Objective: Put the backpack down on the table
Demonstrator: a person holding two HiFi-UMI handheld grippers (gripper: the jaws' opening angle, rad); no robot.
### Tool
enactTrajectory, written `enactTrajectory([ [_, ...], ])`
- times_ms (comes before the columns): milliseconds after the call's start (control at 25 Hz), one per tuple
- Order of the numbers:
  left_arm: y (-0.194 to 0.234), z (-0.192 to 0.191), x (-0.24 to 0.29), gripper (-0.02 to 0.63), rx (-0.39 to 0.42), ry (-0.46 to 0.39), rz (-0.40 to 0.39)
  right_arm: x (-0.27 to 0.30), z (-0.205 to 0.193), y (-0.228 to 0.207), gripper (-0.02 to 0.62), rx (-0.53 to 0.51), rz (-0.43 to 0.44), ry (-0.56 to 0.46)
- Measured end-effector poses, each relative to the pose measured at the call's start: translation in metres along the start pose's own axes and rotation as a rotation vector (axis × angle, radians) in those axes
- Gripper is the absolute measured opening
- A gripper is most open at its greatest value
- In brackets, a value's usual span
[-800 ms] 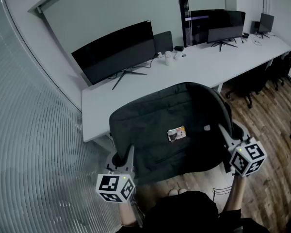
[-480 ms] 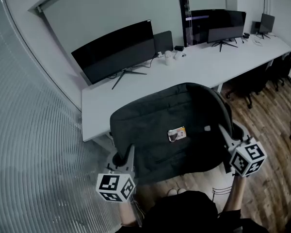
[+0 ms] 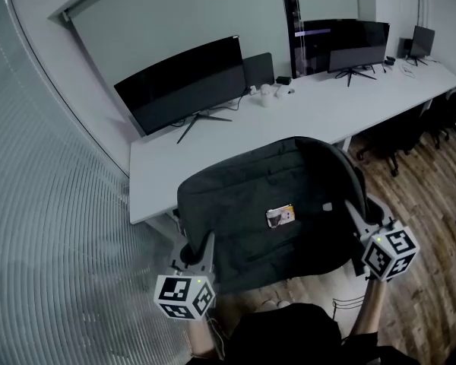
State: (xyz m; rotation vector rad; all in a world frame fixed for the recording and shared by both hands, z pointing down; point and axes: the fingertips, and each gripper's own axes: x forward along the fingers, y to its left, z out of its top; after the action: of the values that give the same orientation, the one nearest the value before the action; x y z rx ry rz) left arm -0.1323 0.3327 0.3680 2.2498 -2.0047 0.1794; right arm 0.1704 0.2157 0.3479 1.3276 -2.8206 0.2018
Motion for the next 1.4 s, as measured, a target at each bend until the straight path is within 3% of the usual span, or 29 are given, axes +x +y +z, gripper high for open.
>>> enactTrajectory([
  [560, 0.019, -0.012, 0.035, 0.061, -0.023, 0.033, 0.012, 0.042, -0.011, -0.014, 0.132, 0.013, 0.013, 0.036],
  [1400, 0.096, 0.009, 0.186, 0.061, -0.036, 0.063, -0.102, 0.173, 0.004, -0.059, 0.132, 0.022, -0.099, 0.063],
])
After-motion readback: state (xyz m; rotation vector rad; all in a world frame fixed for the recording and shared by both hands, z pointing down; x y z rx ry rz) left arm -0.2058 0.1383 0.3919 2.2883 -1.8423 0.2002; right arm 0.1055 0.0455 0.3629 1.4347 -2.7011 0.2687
